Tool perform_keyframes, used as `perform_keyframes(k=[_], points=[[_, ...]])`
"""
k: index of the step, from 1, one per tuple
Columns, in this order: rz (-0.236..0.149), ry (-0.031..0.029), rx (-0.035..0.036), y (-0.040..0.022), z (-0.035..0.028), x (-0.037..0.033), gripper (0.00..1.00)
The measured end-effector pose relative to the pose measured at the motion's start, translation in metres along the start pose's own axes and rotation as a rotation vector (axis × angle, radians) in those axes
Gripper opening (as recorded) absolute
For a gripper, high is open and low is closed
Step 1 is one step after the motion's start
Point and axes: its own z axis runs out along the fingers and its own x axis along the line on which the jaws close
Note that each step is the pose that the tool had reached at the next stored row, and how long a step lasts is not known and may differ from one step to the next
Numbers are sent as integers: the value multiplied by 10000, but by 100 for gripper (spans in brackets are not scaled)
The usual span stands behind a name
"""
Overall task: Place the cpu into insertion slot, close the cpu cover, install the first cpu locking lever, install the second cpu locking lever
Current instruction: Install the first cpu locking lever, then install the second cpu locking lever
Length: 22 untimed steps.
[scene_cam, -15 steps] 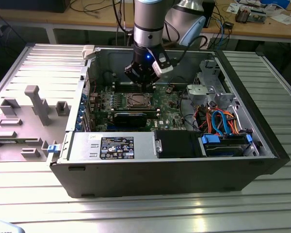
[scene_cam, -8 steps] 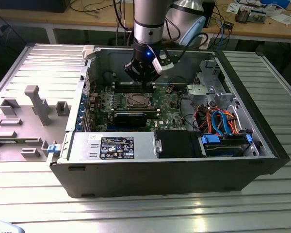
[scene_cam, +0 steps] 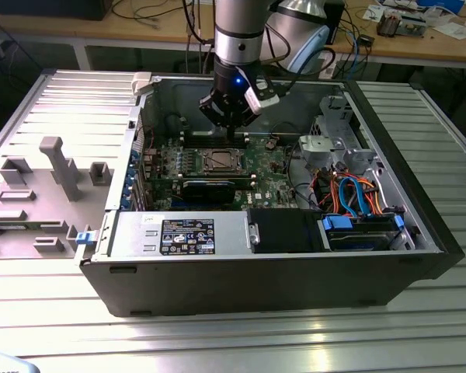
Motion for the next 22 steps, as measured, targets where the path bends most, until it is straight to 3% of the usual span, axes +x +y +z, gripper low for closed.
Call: perform_keyframes(k=[13,18,20,21,22], points=[[-1,1,-6,-6,-2,0,11],[1,0,-45,-48,-3,2,11],[0,-6,-178,-79,-3,3,11],[-1,-14,-372,-103,-2,5,11],[-4,-24,-640,-120,-3,5,11]])
